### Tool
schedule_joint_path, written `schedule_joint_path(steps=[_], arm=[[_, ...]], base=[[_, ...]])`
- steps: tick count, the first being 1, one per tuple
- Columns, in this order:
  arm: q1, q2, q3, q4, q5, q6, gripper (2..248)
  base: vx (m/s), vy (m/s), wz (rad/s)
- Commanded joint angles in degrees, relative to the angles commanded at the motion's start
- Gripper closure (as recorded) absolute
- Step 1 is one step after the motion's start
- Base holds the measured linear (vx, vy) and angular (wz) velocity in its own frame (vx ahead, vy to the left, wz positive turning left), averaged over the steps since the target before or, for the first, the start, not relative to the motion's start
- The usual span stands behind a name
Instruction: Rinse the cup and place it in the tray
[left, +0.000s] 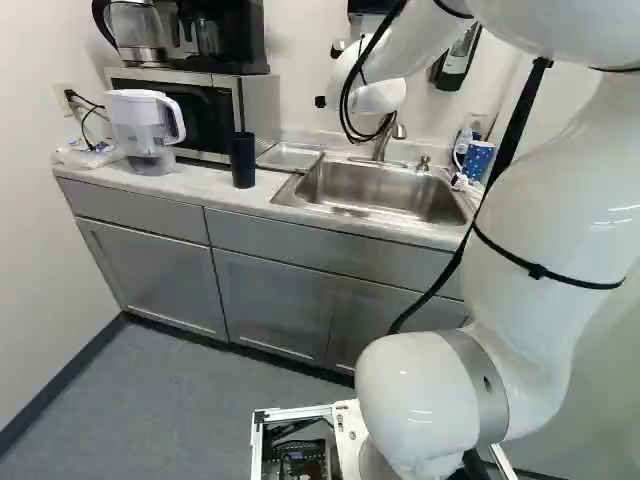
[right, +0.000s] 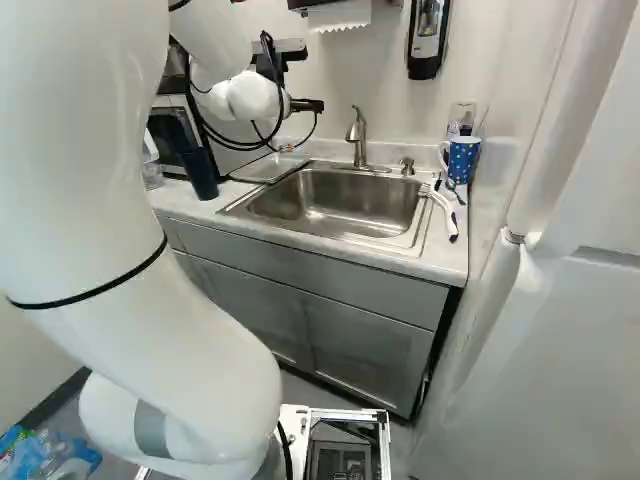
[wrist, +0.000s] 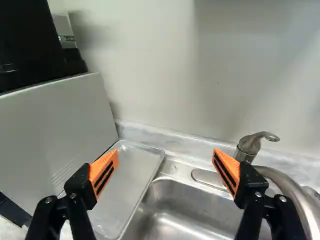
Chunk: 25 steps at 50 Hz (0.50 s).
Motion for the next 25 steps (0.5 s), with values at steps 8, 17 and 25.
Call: schedule_joint_path(steps=[8, 17, 25], arm=[[-0.2, -0.5, -0.5, 0.0, -0.5, 0.0, 3], [-0.6, -1.1, -1.2, 0.0, -1.6, 0.0, 3], [-0.9, -1.5, -1.6, 0.0, -2.8, 0.0, 3]], base=[[0.000, 0.000, 0.000], [0.000, 0.000, 0.000], [0.000, 0.000, 0.000]])
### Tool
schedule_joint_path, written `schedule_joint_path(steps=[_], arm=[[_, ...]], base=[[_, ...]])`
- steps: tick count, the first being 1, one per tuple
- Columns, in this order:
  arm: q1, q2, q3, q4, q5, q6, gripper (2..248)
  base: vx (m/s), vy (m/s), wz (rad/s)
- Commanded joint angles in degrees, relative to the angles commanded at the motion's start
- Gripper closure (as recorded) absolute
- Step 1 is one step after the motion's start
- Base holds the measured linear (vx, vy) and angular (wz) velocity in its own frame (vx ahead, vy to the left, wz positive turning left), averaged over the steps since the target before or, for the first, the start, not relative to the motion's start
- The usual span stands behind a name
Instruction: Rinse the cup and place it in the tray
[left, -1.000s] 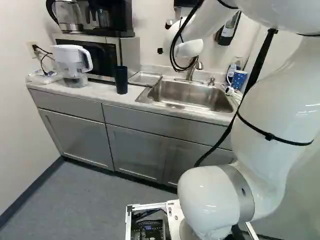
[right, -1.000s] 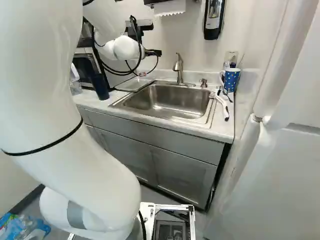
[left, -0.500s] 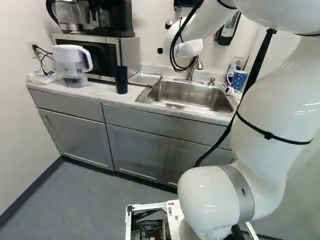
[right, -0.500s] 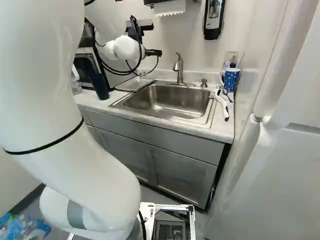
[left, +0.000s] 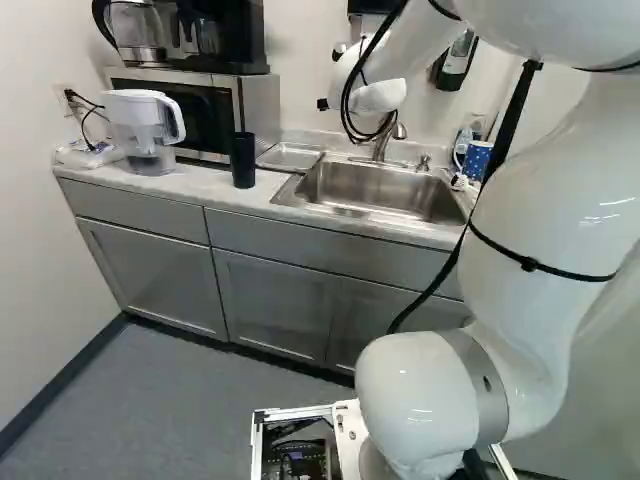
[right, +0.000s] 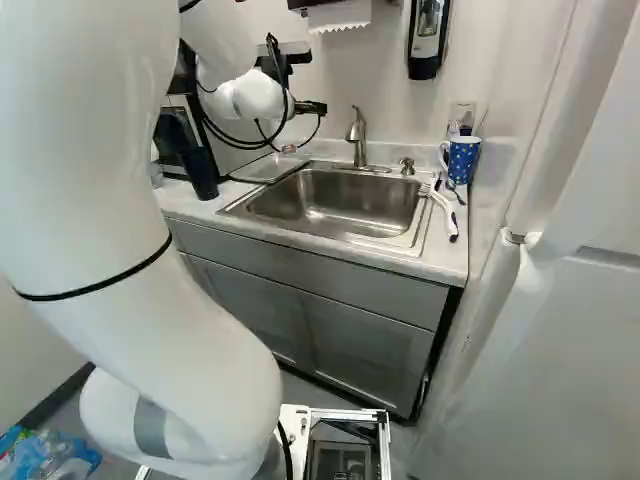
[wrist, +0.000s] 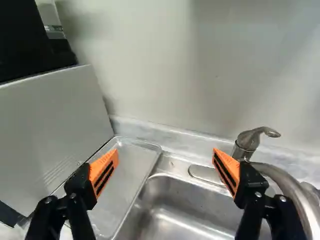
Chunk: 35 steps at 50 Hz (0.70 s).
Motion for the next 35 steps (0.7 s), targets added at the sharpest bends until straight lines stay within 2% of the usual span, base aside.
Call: schedule_joint_path(steps=[19, 35], arm=[[-1.0, -0.2, -0.2, 0.0, -2.3, 0.0, 3], [-2.0, -0.3, -0.3, 0.0, -2.4, 0.0, 3]], base=[[0.000, 0.000, 0.000], [0.000, 0.000, 0.000]])
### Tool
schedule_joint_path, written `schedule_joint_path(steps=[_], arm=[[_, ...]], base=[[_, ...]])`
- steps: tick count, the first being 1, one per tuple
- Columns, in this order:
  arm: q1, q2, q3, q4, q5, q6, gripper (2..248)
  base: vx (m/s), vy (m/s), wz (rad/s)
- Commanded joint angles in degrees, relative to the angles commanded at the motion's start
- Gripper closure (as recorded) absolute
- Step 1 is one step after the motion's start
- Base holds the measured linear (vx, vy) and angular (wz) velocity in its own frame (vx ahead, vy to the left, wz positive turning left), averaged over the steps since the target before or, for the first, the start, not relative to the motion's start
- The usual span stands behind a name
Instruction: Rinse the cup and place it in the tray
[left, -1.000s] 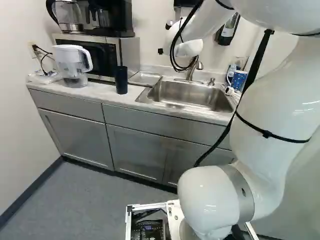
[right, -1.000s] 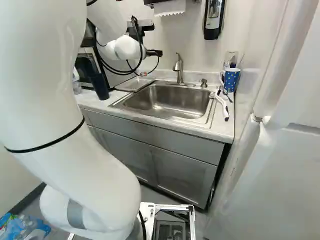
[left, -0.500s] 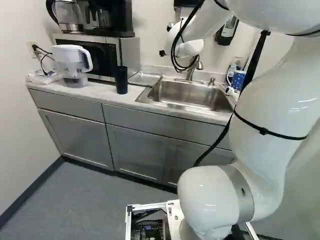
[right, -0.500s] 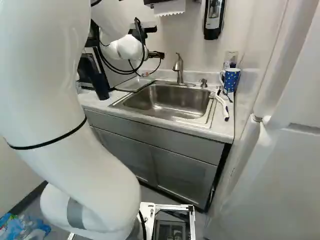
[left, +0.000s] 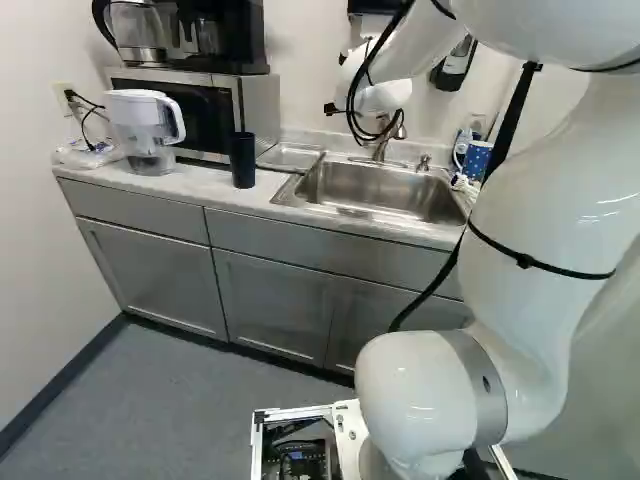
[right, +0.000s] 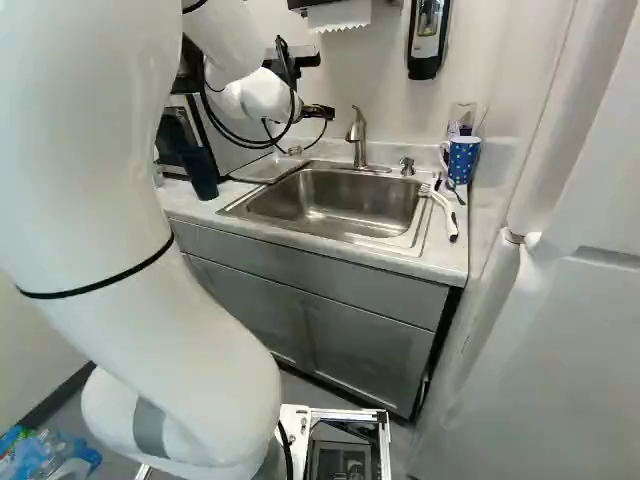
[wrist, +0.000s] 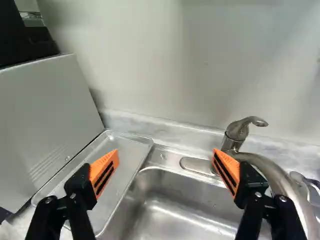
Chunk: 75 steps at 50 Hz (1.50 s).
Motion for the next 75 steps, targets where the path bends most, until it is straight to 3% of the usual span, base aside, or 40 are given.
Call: schedule_joint_path(steps=[75], arm=[[-3.9, -4.2, -4.4, 0.0, 0.0, 0.0, 3]], base=[[0.000, 0.000, 0.000]])
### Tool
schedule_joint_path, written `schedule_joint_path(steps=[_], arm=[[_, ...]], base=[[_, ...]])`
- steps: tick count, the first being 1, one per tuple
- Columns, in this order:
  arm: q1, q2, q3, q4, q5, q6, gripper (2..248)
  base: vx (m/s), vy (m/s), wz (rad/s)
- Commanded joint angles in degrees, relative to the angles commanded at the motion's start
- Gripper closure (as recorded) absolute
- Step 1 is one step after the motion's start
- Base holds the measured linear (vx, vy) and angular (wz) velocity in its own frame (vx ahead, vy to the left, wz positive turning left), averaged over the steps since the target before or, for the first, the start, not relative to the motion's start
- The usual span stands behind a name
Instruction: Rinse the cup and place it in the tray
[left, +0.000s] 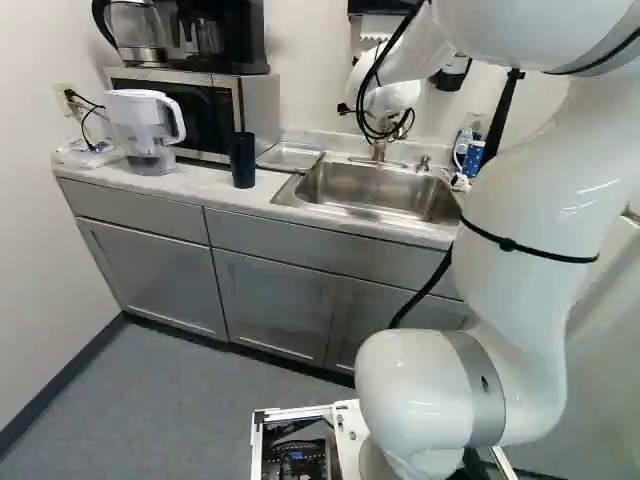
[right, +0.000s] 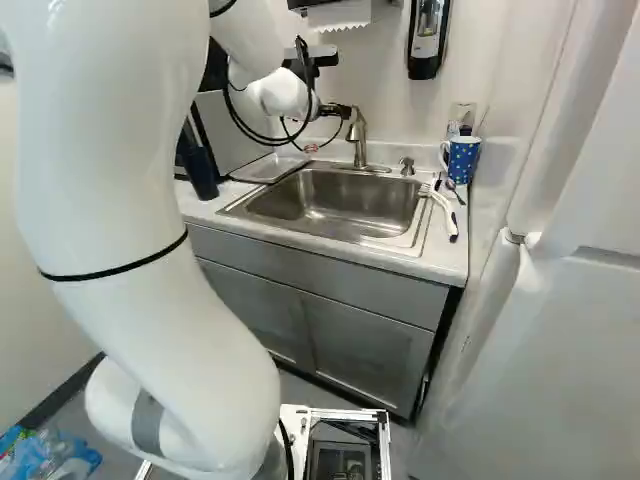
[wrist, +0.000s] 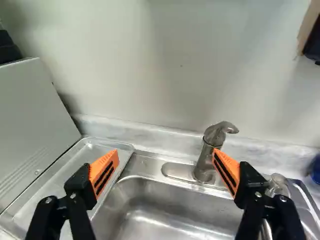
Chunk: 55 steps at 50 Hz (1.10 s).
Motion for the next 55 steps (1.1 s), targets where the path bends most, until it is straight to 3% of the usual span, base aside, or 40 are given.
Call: schedule_joint_path(steps=[55], arm=[[-1.9, -4.3, -4.8, 0.0, 2.1, 0.0, 3]], base=[[0.000, 0.000, 0.000]])
